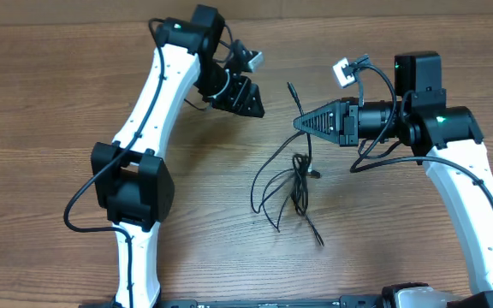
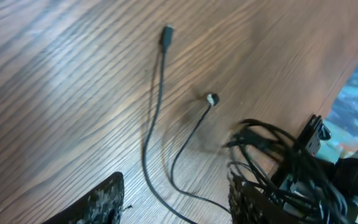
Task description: Untangle cables
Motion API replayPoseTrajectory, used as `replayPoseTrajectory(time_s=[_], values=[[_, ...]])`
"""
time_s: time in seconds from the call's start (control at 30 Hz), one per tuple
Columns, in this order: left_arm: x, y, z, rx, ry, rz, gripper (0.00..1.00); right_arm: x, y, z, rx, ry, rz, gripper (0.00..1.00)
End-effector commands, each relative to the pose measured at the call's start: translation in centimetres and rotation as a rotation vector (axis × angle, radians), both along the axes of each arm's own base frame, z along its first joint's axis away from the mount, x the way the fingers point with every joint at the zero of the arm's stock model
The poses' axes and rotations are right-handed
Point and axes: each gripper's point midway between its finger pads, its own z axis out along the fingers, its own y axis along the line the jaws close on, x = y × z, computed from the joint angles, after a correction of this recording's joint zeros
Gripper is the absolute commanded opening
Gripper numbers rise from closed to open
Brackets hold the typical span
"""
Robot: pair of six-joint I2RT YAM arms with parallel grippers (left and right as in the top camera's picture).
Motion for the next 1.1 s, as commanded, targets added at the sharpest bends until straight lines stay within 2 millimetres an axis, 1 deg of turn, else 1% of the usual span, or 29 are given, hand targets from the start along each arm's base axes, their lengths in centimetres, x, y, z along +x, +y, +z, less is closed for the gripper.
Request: replayPoseTrajectory(time_s=[0.0, 0.03, 0.07, 0.1, 0.17, 0.2, 0.23, 0.3, 0.33, 0.4, 0.43, 0.5, 0.53, 0.6, 0.77, 0.87, 0.97, 1.07], values=[[0.8, 2.3, -0.7, 0.006, 0.03, 0.048, 0.54, 2.5, -2.6, -3.2, -0.21, 0.139, -0.258, 0.04], [0.6, 2.5, -0.5, -0.006, 0.032, 0.039, 0.54, 3.1, -4.1, -5.0, -0.302, 0.21, -0.372, 0.04], [0.3, 2.5, -0.2, -0.03, 0.033, 0.018, 0.54, 3.6, -6.4, -7.1, -0.42, 0.301, -0.525, 0.05], [0.1, 2.5, -0.1, -0.042, 0.035, 0.004, 0.54, 3.7, -8.6, -8.6, -0.519, 0.369, -0.656, 0.06], [-0.3, 2.4, -0.1, -0.045, 0.041, -0.014, 0.54, 3.3, -12.0, -10.4, -0.668, 0.428, -0.821, 0.08], [-0.5, 2.3, -0.1, -0.04, 0.044, -0.019, 0.54, 3.0, -13.3, -11.0, -0.736, 0.438, -0.873, 0.11], [-0.6, 2.1, -0.1, -0.041, 0.044, -0.024, 0.54, 2.7, -14.3, -11.5, -0.789, 0.449, -0.905, 0.16], [-0.9, 1.5, -0.1, -0.044, 0.037, -0.046, 0.54, 2.1, -15.6, -12.5, -0.872, 0.474, -0.93, 0.21], [-1.1, 1.1, -0.1, -0.048, 0.03, -0.065, 0.54, 1.7, -16.0, -13.1, -0.905, 0.489, -0.933, 0.26], [-1.6, 0.2, -0.1, -0.049, 0.023, -0.099, 0.55, 1.1, -16.5, -14.4, -0.963, 0.531, -0.923, 0.41], [-2.0, -0.4, -0.1, -0.048, 0.021, -0.119, 0.56, 0.8, -16.7, -15.1, -0.99, 0.555, -0.916, 0.52], [-2.7, -1.6, -0.1, -0.044, 0.018, -0.154, 0.57, 0.5, -17.0, -16.0, -1.014, 0.592, -0.904, 0.62], [-3.0, -2.2, -0.1, -0.045, 0.015, -0.168, 0.57, 0.3, -17.1, -16.3, -1.022, 0.606, -0.9, 0.65], [-3.4, -3.5, -0.1, -0.046, 0.005, -0.193, 0.57, 0.1, -17.4, -16.7, -1.038, 0.611, -0.868, 0.66], [-3.3, -4.9, -0.1, -0.043, 0.021, -0.145, 0.57, -0.5, -17.0, -17.0, -1.009, 0.627, -0.778, 0.65], [-2.9, -5.4, -0.1, -0.044, 0.031, -0.103, 0.57, -1.1, -16.9, -17.6, -1.003, 0.652, -0.764, 0.61], [-2.6, -5.6, 0.0, -0.042, 0.052, -0.056, 0.56, -1.7, -16.1, -18.5, -0.973, 0.685, -0.732, 0.57], [-2.2, -5.7, 0.0, -0.041, 0.07, -0.014, 0.56, -2.6, -15.8, -20.2, -0.962, 0.729, -0.728, 0.56]])
